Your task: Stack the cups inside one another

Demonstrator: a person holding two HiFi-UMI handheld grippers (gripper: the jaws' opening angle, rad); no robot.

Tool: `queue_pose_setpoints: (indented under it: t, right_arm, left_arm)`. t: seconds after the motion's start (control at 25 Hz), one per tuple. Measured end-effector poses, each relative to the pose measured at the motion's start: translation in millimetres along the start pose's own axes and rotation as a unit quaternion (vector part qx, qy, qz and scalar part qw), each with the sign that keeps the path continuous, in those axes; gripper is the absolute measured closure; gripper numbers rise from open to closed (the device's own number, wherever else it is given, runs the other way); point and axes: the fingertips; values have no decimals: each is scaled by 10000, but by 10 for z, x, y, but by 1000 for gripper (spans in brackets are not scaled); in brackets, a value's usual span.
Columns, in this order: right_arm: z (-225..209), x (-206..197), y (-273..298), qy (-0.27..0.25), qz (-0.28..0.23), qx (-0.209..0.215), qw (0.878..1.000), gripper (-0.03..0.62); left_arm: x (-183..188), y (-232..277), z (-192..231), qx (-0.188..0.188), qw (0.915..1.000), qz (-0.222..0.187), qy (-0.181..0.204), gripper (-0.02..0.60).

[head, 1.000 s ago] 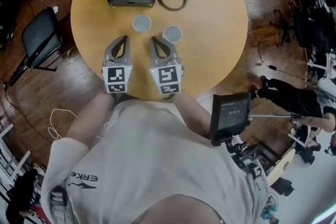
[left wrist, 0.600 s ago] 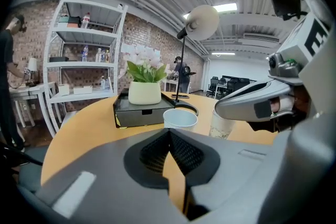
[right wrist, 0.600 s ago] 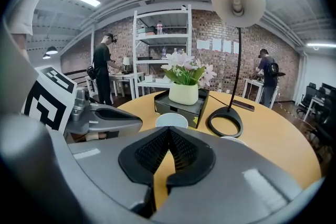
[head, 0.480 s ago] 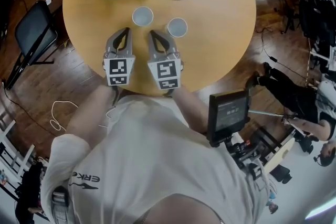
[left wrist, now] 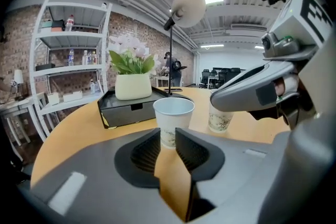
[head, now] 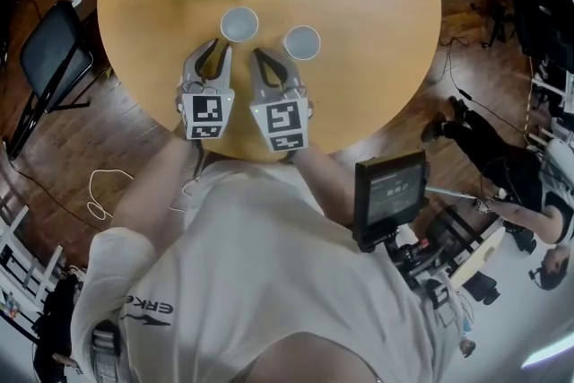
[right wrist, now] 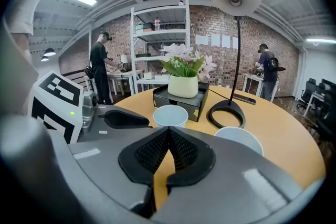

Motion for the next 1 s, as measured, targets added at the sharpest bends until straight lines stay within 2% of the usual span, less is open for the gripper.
queue_pose_setpoints:
  t: [0.16,0.32,0.56,1.0]
  right_arm:
    - [-28,-36,-24,-1,34,-32,10000,580]
    - [-88,-83,-51,-6,78,-89,9999,580]
    - [-142,-169,-37,-10,157,-136,9998,580]
    - [-168,-191,-61,-42,168,-147,9997,580]
  left_arm:
    - [-13,116,-115,-228,9992,-40,323,369]
    - [33,255,-172,-305,9977,-163,577,299]
    - [45,475,-135,-234,9978,-210,588,275]
    - [76,608,-71,-68,9982,-313,512,270]
Point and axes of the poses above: the fingertips, and each gripper's own axes: y forward along the fingers, z to its left, x out of its top, and after that the axes turned 6 degrees about y, right-handed
